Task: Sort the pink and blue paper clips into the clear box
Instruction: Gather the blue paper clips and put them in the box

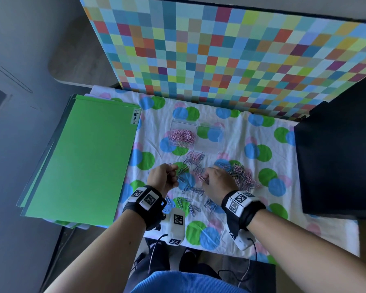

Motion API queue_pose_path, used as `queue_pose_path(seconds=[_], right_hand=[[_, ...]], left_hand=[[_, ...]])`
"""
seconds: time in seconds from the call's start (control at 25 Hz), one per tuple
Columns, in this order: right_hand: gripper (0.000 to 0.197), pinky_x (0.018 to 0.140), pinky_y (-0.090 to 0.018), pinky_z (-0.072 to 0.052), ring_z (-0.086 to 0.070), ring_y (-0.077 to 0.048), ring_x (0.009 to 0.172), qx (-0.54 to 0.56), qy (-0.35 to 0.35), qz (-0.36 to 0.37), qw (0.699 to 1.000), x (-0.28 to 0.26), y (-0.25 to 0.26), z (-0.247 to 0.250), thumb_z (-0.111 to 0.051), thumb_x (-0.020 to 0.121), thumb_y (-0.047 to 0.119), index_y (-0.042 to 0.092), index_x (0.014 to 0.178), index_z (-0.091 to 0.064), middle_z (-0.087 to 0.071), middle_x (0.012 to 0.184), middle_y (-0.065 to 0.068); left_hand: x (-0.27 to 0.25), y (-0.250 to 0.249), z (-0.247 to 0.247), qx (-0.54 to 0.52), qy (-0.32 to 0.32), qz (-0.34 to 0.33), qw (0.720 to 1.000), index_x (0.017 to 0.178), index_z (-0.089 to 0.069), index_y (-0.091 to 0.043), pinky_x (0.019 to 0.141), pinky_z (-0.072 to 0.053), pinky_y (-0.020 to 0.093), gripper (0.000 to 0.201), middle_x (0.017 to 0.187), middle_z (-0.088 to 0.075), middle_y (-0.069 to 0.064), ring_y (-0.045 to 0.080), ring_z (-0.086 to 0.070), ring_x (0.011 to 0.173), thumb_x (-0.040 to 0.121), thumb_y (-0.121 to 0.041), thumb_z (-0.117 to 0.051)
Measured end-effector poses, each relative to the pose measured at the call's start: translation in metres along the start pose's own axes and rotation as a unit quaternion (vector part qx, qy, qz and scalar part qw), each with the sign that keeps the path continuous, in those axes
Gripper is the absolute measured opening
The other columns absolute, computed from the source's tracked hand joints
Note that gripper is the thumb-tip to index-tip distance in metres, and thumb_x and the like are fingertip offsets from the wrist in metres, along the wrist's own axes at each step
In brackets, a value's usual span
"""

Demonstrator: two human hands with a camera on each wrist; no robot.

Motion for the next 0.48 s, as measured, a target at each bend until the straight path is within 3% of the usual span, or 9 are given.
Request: queue_pose_path(seconds=[0.12,0.28,0.36,0.48], right_hand=[[0.01,0.064,-0.027,-0.046,-0.055,-0.019,0.075,0.001,-0.009,-0.014,1.0,0.0006,-0.0026,-0.0021,-0.055,0.087,0.013,0.011,0.077,-0.057,-0.058,0.089,-0.003],[0.006,0.068,-0.03,-0.051,-0.059,-0.02,0.075,0.093,-0.022,-0.045,0.994,0.0059,-0.0051,0.0026,-0.057,0.086,0.01,0.008,0.082,-0.06,-0.063,0.083,-0.006],[0.008,0.067,-0.026,-0.049,-0.058,-0.02,0.072,0.144,-0.024,-0.053,0.988,0.0078,-0.0054,0.0066,-0.056,0.085,0.006,0.01,0.091,-0.059,-0.062,0.078,-0.004],[0.03,0.067,-0.025,-0.045,-0.058,-0.019,0.073,0.13,0.036,-0.033,0.99,0.0088,0.003,0.0059,-0.053,0.085,0.004,0.015,0.112,-0.054,-0.059,0.081,-0.002]], left_hand=[[-0.0057,0.0009,-0.0023,-0.03,-0.005,0.027,0.999,0.067,-0.046,-0.009,0.049,-0.028,0.025,0.021,0.047,-0.029,-0.001,0.016,-0.031,0.048,0.082,-0.002,-0.034],[-0.01,0.0001,-0.0062,0.005,0.001,0.002,1.0,0.065,-0.047,-0.007,0.048,-0.031,0.026,0.022,0.043,-0.033,-0.002,0.017,-0.036,0.047,0.083,-0.001,-0.036],[-0.0103,-0.0005,-0.0063,-0.008,0.008,-0.003,1.0,0.064,-0.043,-0.01,0.048,-0.026,0.025,0.022,0.044,-0.03,-0.002,0.015,-0.03,0.045,0.083,-0.001,-0.035],[-0.0107,-0.0004,-0.0057,0.008,0.024,0.005,1.0,0.064,-0.039,-0.013,0.046,-0.013,0.022,0.021,0.046,-0.022,-0.006,0.01,-0.017,0.041,0.082,-0.004,-0.033]])
Point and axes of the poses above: each hand's wrist, its own x-axis towards the middle knuckle, its own z-axis out of the back of the hand, y = z × x, the point moved 3 cm from there along x, towards the middle knuckle
